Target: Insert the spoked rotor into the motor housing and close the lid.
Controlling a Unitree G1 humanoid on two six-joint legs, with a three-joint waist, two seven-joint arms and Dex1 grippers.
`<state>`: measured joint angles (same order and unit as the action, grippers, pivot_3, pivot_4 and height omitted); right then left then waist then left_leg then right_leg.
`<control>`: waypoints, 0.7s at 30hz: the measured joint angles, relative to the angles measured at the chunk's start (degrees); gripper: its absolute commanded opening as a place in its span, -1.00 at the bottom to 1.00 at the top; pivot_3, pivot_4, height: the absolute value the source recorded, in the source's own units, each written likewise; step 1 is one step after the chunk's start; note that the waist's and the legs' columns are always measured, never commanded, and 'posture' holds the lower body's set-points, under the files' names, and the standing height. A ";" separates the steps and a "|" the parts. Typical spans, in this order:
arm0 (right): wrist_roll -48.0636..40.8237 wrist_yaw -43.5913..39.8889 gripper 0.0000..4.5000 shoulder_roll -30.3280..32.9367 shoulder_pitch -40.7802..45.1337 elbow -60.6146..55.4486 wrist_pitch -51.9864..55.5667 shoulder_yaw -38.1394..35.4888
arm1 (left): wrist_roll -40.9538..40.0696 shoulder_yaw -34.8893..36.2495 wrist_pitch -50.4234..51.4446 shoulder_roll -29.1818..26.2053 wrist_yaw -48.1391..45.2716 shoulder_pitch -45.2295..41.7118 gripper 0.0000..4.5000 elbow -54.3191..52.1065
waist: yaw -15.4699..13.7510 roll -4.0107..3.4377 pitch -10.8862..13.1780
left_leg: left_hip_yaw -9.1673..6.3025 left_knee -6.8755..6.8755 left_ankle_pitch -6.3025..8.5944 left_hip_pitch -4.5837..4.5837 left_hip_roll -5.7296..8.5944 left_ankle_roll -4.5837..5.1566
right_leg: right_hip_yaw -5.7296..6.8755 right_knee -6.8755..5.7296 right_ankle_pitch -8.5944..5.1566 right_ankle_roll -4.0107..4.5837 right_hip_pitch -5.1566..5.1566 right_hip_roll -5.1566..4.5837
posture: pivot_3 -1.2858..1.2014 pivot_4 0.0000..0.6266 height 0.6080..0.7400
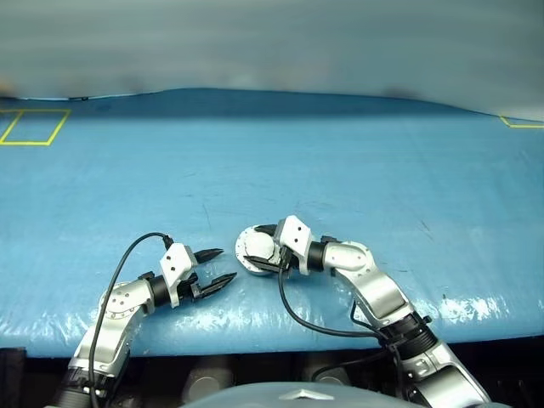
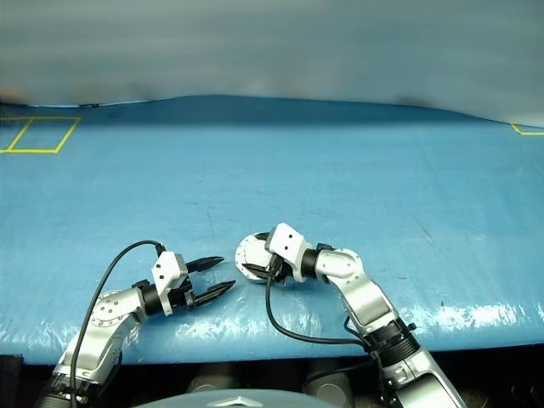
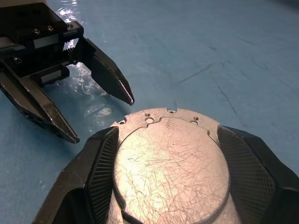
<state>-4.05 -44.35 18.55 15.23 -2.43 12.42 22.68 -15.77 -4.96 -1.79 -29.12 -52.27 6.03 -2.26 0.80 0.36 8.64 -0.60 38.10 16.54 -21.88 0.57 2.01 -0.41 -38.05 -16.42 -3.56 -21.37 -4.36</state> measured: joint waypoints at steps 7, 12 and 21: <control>0.78 1.13 0.43 -0.27 0.40 0.54 0.30 0.70 | -1.65 0.72 1.62 2.70 2.56 -0.34 0.40 -0.04 | 0.07 -0.05 -0.18 | -0.02 0.00 -0.12 0.21 -0.03 0.00 | 0.00 -0.04 0.06 0.04 0.22 -0.01 | 0.03 -0.52 1.00; 0.93 1.86 0.41 -0.28 0.34 0.63 0.48 0.89 | -6.36 3.27 4.32 5.73 4.29 -2.40 -0.16 -0.89 | 0.06 0.02 -0.38 | -0.03 -0.01 -0.24 0.21 -0.04 -0.01 | 0.02 -0.04 0.18 0.08 0.23 -0.01 | 0.03 -0.52 1.00; 0.93 2.38 0.41 -0.28 0.19 0.55 0.50 0.95 | -5.54 1.97 4.95 5.48 2.68 -4.54 -1.00 -0.73 | 0.02 0.02 -0.45 | -0.03 -0.02 -0.28 0.21 -0.03 -0.01 | 0.02 -0.02 0.21 0.10 0.23 -0.01 | 0.03 -0.52 1.00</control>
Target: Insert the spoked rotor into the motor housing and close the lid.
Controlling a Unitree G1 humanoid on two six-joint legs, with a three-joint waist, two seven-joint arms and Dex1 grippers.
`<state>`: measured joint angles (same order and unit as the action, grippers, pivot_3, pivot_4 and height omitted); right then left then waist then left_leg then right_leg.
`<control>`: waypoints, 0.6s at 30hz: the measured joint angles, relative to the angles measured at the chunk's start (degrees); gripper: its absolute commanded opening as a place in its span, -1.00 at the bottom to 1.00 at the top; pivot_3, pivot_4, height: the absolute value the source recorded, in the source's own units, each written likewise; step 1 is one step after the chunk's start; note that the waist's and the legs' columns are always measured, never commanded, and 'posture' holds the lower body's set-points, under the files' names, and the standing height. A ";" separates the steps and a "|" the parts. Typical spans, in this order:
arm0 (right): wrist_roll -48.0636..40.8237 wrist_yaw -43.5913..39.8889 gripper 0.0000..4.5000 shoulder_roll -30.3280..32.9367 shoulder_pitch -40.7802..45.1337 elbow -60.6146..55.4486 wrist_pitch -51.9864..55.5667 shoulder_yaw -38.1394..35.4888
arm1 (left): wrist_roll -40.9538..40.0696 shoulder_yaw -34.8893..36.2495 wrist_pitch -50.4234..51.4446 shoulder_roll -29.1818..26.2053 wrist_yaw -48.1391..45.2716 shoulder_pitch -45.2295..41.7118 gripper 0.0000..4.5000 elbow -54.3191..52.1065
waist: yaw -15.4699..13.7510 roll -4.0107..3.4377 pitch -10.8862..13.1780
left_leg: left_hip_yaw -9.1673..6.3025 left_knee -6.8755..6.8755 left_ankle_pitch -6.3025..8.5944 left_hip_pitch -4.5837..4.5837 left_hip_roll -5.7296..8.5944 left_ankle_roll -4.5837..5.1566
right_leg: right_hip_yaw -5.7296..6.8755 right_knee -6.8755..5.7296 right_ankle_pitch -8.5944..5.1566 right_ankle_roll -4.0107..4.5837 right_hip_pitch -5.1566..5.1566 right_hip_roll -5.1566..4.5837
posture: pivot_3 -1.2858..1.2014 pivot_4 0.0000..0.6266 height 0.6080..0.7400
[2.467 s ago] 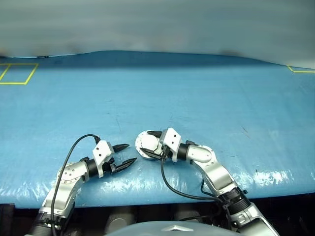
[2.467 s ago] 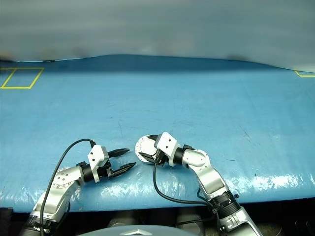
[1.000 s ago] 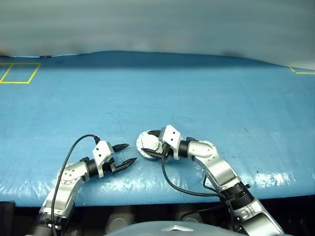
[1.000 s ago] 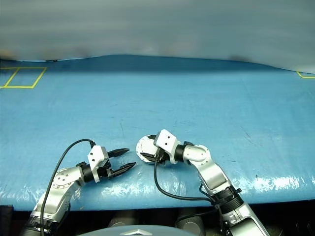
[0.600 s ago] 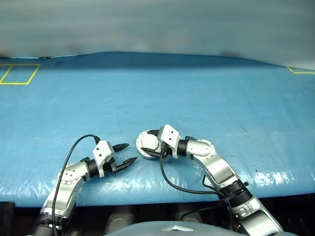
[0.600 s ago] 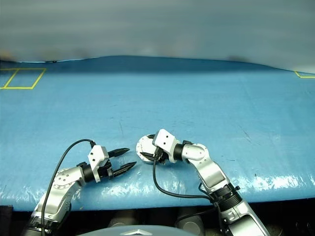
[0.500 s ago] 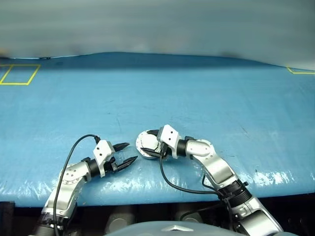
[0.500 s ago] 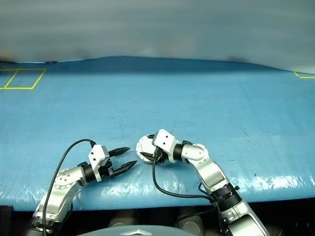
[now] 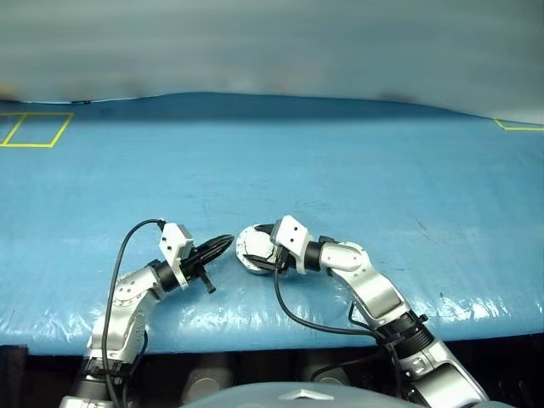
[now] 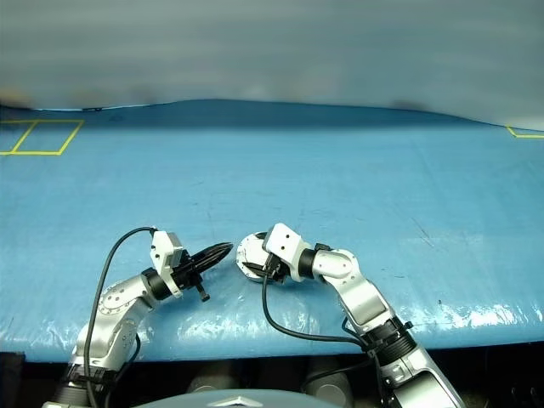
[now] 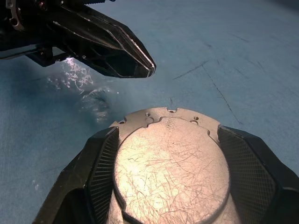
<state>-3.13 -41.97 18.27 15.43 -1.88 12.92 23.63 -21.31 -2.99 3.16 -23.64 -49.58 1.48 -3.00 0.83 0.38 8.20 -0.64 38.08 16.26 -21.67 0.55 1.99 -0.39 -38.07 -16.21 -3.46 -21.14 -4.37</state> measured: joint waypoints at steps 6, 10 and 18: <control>0.00 0.33 0.41 -0.18 -0.18 -0.10 -0.02 0.06 | 5.76 -3.30 -1.29 -0.48 -0.03 -1.81 -1.00 2.76 | -0.02 0.00 0.00 | -0.01 -0.03 0.00 0.00 0.00 0.00 | 0.00 0.02 0.00 0.00 -0.01 0.00 | 0.03 -0.52 1.00; 0.05 0.76 0.41 -0.25 -0.26 -0.09 -0.03 0.06 | 8.72 -4.36 -2.43 -0.51 1.15 -2.62 -1.00 2.81 | -0.03 -0.04 -0.04 | 0.00 -0.03 -0.03 0.00 0.00 0.01 | -0.01 0.02 0.03 0.00 0.00 -0.03 | 0.03 -0.52 1.00; 0.01 0.82 0.82 -0.23 -1.04 -0.92 0.20 -0.46 | 9.42 -5.05 -2.96 0.56 1.89 -2.19 -1.00 2.84 | -0.18 -0.06 -0.12 | 0.00 -0.10 -0.05 -0.01 0.00 0.05 | -0.01 0.12 0.06 0.01 0.01 -0.12 | 0.03 -0.52 1.00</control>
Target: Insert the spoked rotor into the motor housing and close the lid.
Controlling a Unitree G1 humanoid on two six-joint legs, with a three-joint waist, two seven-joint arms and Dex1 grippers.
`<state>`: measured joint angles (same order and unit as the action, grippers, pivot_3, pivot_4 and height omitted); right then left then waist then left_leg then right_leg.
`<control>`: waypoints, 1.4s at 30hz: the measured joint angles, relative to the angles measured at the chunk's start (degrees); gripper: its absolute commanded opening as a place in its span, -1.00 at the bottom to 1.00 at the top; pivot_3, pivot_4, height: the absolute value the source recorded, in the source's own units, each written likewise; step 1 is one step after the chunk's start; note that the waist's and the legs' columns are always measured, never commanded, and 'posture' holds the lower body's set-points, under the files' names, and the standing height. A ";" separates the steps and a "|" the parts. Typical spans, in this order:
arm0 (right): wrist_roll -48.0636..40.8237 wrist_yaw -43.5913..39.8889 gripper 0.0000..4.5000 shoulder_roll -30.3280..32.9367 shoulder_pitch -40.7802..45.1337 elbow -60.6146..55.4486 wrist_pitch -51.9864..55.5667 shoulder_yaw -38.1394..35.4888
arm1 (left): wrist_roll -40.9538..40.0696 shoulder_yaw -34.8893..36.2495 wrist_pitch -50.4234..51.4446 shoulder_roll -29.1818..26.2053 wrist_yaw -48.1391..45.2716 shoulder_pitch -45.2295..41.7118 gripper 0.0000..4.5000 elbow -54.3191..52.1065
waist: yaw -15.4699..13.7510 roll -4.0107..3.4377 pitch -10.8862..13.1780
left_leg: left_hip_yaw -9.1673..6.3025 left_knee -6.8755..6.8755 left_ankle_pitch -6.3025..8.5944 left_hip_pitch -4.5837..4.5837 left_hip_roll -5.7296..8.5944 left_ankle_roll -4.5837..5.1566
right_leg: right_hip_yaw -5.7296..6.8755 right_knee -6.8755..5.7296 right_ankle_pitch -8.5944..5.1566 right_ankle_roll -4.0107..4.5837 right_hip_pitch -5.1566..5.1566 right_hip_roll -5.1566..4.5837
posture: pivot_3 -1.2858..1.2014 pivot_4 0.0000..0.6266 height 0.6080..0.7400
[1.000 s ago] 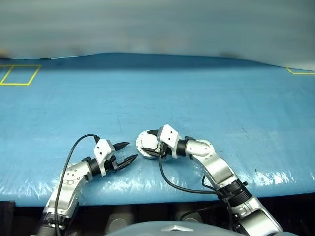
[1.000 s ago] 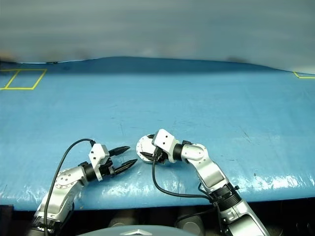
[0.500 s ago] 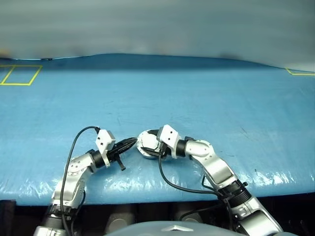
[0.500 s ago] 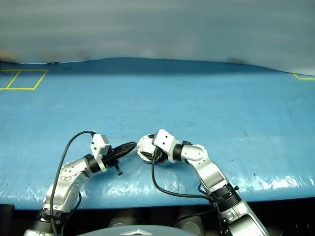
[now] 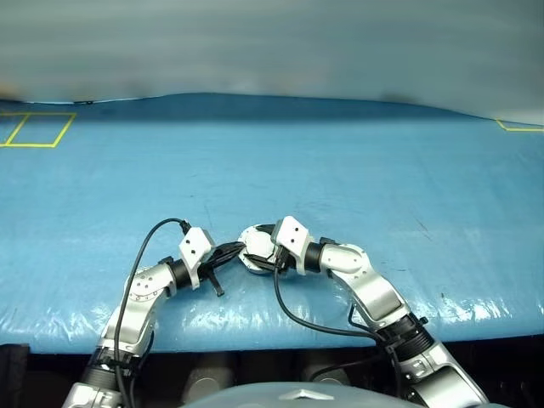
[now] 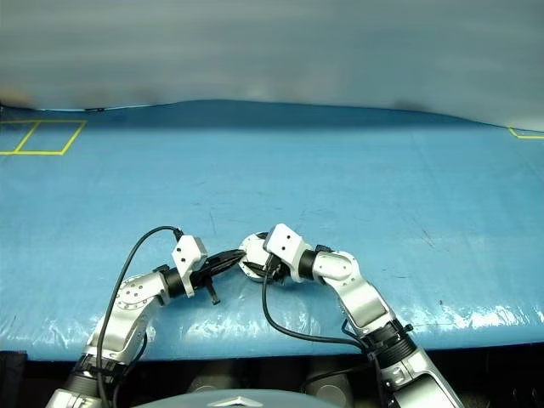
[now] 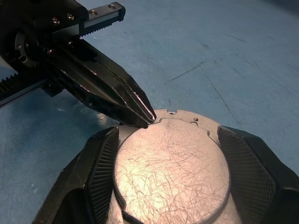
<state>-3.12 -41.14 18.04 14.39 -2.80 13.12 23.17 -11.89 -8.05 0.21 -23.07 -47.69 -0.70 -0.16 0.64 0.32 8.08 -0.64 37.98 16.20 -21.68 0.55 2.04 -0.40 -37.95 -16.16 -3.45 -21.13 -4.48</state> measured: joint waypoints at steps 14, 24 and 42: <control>-14.76 2.27 0.98 -1.98 -8.62 -12.50 8.87 -12.95 | -0.52 -0.80 -0.76 0.81 -0.40 0.35 -1.00 -0.18 | -0.25 -0.04 0.00 | 0.00 -0.09 0.09 -0.41 0.03 0.13 | 0.03 0.21 0.03 -0.05 -0.32 -0.11 | 0.03 -0.52 1.00; -28.88 7.51 0.98 0.35 -15.80 -17.63 33.09 -22.35 | -0.44 -1.68 -2.16 1.42 -0.77 0.42 -1.00 -0.01 | -0.45 -0.21 -0.10 | -0.03 -0.03 0.09 -0.94 0.03 0.15 | 0.07 0.21 0.04 -0.07 -0.52 -0.12 | 0.03 -0.52 1.00; -45.68 16.05 0.55 -7.19 -12.65 -11.23 48.47 -30.03 | -0.24 -1.74 -3.53 1.44 -0.65 1.46 -1.00 0.43 | -0.19 -0.22 -0.11 | -0.01 0.02 0.06 -0.92 0.05 0.20 | 0.09 0.20 0.05 -0.10 -0.49 -0.09 | 0.03 -0.52 1.00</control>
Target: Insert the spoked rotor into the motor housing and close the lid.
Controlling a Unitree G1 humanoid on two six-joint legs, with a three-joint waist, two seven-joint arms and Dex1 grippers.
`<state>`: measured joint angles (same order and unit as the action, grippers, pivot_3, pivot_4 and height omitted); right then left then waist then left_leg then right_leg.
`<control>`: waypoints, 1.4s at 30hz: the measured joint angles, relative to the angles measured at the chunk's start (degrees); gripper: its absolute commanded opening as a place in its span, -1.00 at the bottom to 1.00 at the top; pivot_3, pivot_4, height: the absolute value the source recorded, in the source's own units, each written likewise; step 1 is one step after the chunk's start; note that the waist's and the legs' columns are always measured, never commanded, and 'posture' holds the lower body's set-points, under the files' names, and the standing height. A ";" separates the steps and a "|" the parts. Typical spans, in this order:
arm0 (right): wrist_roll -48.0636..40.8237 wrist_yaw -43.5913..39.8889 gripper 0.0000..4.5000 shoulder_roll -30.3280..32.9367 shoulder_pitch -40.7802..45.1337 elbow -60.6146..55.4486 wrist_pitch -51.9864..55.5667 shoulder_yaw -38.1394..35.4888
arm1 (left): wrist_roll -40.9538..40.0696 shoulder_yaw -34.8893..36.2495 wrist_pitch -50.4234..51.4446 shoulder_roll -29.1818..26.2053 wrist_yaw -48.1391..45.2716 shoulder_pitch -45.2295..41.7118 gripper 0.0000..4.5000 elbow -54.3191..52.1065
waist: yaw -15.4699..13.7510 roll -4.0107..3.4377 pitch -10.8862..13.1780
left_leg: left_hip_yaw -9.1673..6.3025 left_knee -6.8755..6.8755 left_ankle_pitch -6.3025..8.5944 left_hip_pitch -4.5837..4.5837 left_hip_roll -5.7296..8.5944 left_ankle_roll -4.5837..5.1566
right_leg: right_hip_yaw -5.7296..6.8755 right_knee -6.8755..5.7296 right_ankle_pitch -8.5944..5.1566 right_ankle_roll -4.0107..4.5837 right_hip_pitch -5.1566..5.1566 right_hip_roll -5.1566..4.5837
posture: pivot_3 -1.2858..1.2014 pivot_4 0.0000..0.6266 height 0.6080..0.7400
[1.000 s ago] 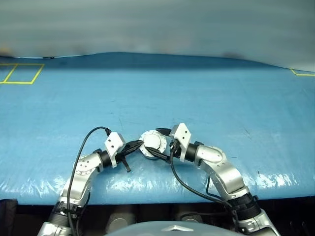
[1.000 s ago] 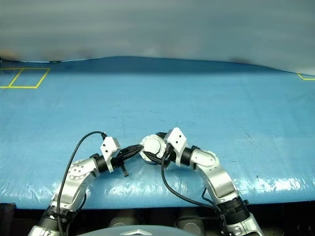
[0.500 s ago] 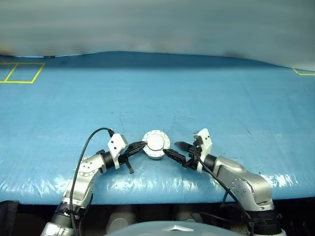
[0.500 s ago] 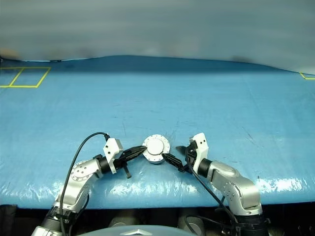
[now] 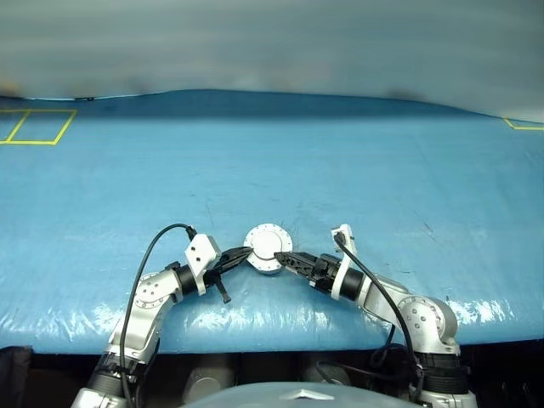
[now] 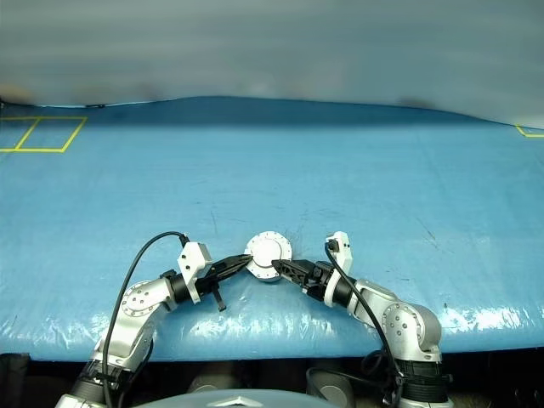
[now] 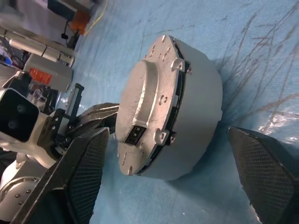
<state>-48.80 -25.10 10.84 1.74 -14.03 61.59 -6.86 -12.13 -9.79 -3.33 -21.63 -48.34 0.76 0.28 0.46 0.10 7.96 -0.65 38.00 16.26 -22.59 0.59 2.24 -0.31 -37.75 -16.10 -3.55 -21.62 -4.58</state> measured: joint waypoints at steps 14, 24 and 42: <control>-1.88 0.55 -0.48 -0.26 1.06 0.32 0.07 0.24 | 0.44 0.18 -0.03 0.06 0.25 0.67 -1.00 1.27 | 0.17 -0.32 -0.22 | 0.00 0.11 -0.12 0.11 0.00 0.10 | 0.04 -0.02 0.09 -0.05 -0.01 -0.01 | 0.03 -0.52 1.00; -3.42 3.01 -0.48 -3.65 2.63 2.65 0.03 -1.65 | -12.72 5.93 13.24 3.99 1.81 1.03 -1.00 -1.14 | 0.37 -0.30 -0.20 | 0.01 0.11 -0.24 -0.15 -0.04 0.09 | 0.01 -0.09 0.20 -0.04 -0.13 0.00 | 0.03 -0.52 1.00; -22.51 21.72 -0.48 -16.27 10.77 9.31 -1.79 -14.97 | -38.93 19.33 27.94 17.66 12.16 2.94 0.88 -6.23 | 0.86 -0.28 -0.07 | 0.10 0.04 -0.27 -0.45 0.03 0.05 | -0.05 -0.08 0.24 -0.12 -0.38 0.30 | 0.03 -0.52 1.00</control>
<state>-71.31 -3.37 -5.42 12.51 -4.72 59.80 -21.83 -51.07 9.54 24.61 -3.97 -36.18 3.71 -5.95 1.31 -0.19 7.89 -0.55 38.04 15.99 -23.05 0.63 2.29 -0.36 -37.82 -15.86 -3.66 -21.99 -4.28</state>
